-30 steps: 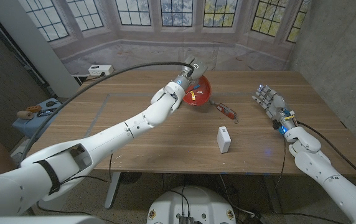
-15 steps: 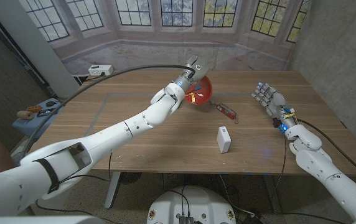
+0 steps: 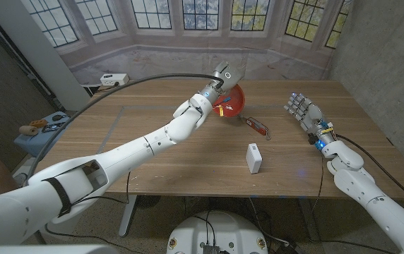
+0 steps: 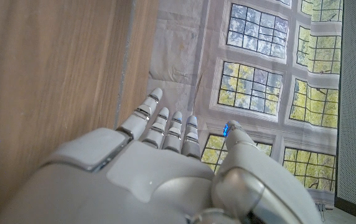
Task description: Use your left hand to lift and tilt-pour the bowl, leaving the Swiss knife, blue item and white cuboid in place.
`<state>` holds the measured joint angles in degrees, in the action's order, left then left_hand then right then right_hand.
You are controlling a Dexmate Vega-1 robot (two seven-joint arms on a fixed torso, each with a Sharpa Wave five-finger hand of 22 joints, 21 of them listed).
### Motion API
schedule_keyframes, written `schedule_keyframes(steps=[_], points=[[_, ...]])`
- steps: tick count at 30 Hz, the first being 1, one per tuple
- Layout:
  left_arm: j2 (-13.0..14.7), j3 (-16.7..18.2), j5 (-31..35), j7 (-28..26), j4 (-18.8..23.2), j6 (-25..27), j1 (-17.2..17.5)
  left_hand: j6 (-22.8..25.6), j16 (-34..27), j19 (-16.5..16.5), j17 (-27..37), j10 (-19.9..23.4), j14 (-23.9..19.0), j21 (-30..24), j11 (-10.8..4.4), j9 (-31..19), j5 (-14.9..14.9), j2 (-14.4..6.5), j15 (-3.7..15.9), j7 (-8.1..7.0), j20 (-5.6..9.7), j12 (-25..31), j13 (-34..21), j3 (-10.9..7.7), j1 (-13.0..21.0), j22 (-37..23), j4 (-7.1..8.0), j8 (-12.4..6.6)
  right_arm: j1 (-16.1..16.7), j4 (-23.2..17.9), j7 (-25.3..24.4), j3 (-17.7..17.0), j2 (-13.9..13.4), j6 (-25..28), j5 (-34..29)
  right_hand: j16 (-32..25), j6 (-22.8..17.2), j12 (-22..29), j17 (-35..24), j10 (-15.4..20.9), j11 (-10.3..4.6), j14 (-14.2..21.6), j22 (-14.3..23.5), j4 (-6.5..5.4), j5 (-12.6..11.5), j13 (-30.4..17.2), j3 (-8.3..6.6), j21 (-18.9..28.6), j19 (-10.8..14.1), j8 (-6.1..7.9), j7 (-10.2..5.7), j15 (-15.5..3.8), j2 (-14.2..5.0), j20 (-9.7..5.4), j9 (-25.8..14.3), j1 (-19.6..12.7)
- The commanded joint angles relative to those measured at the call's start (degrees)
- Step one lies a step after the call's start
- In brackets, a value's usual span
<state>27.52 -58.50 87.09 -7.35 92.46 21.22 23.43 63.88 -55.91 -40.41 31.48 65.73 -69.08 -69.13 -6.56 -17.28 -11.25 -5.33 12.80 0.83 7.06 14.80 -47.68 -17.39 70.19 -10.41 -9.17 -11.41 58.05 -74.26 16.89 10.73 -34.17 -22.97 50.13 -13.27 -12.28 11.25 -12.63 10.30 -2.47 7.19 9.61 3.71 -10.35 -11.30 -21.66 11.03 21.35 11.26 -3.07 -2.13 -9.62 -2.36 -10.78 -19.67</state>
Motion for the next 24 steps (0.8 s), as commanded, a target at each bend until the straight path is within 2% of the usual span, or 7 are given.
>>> schedule_keyframes(steps=[1,6,24], points=[[-0.51,0.19,-2.02,1.26,0.01,0.89,-0.05,0.73,0.26,0.03,0.16,2.67,-0.13,-0.42,-2.37,0.05,-0.26,0.23,0.23,0.11,-0.04,-0.40,-0.19,-0.45,-0.36,0.02,0.14,-0.25,-0.25,0.01,-0.12,0.20,-0.16,0.24,-0.15,-0.08,-0.14,0.22,-0.18,0.11,0.32,0.09,0.18,0.26,0.18,-0.22,-0.27,0.10,-0.05,0.09,0.42,-1.68,-0.11,-2.59,-0.31,0.50],[-0.37,0.33,-2.40,2.49,0.57,1.32,0.14,0.82,0.22,0.10,0.25,2.82,-0.21,-0.45,-2.21,0.05,-0.28,0.26,0.23,0.11,-0.11,-0.45,-0.19,-0.47,-0.39,0.01,0.14,-0.25,-0.40,0.04,-0.10,0.28,-0.15,0.36,-0.15,-0.09,-0.15,0.21,-0.17,0.10,0.39,0.12,0.19,0.28,0.18,-0.22,-0.28,0.10,-0.06,0.09,0.44,-1.67,-0.11,-2.58,-0.31,0.49],[-1.21,2.67,-6.91,12.69,4.19,3.26,1.01,0.55,0.29,0.10,0.38,2.73,-0.25,-0.51,-2.37,0.00,-0.38,0.33,0.24,0.26,0.12,-0.64,-0.70,-0.66,-0.44,0.05,0.07,-0.11,-0.46,-0.40,-0.30,0.64,-0.40,0.94,-0.37,-0.11,-0.15,0.21,-0.18,0.10,0.39,0.12,0.18,0.29,0.17,-0.21,-0.28,0.11,-0.02,0.09,0.49,-1.68,-0.13,-2.64,-0.31,0.52]])
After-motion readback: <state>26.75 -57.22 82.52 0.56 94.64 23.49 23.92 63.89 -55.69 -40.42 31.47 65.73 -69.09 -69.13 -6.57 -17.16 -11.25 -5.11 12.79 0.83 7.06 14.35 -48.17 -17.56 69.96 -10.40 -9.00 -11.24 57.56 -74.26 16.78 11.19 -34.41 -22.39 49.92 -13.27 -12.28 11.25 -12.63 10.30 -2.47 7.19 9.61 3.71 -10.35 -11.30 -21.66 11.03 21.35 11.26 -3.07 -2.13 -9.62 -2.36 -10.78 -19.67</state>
